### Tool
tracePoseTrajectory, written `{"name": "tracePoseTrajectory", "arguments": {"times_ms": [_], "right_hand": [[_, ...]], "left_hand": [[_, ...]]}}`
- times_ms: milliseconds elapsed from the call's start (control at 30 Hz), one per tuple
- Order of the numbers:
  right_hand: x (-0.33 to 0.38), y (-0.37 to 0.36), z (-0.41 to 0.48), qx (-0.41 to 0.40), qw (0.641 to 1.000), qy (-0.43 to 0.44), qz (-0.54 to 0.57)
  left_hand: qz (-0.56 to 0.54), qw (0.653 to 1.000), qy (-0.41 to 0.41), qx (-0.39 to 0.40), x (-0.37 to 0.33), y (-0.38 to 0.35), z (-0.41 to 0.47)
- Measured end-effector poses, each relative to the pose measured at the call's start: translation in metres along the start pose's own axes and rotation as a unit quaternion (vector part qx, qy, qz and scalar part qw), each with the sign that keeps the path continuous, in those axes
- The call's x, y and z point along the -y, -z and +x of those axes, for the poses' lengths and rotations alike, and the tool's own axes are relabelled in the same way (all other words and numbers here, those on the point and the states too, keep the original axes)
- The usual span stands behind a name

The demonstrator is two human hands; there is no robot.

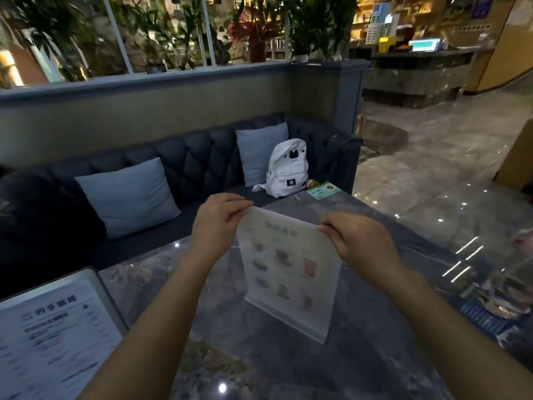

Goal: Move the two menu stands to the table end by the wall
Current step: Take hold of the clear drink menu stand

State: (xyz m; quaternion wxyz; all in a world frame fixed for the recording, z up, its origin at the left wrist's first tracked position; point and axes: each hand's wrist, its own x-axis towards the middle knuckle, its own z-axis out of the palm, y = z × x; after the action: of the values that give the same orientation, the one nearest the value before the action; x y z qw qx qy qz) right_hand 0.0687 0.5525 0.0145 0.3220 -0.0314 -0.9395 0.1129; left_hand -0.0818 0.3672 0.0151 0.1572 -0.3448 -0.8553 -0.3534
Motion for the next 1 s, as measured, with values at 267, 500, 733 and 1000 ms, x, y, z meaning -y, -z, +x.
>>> {"name": "tracePoseTrajectory", "arguments": {"times_ms": [267, 500, 733, 1000], "right_hand": [[-0.012, -0.009, 0.008, -0.026, 0.999, -0.009, 0.041], [-0.032, -0.026, 0.024, -0.034, 0.995, -0.040, 0.089], [-0.043, -0.033, 0.045, -0.029, 0.987, -0.041, 0.150], [-0.054, -0.041, 0.061, -0.026, 0.984, -0.030, 0.172]], "left_hand": [[0.050, 0.998, -0.029, -0.003, -0.004, 0.009, 0.002], [0.089, 0.995, -0.039, -0.035, -0.004, 0.011, -0.009], [0.111, 0.992, -0.055, -0.038, -0.008, 0.014, -0.020], [0.081, 0.995, -0.018, -0.063, -0.014, 0.007, -0.027]]}}
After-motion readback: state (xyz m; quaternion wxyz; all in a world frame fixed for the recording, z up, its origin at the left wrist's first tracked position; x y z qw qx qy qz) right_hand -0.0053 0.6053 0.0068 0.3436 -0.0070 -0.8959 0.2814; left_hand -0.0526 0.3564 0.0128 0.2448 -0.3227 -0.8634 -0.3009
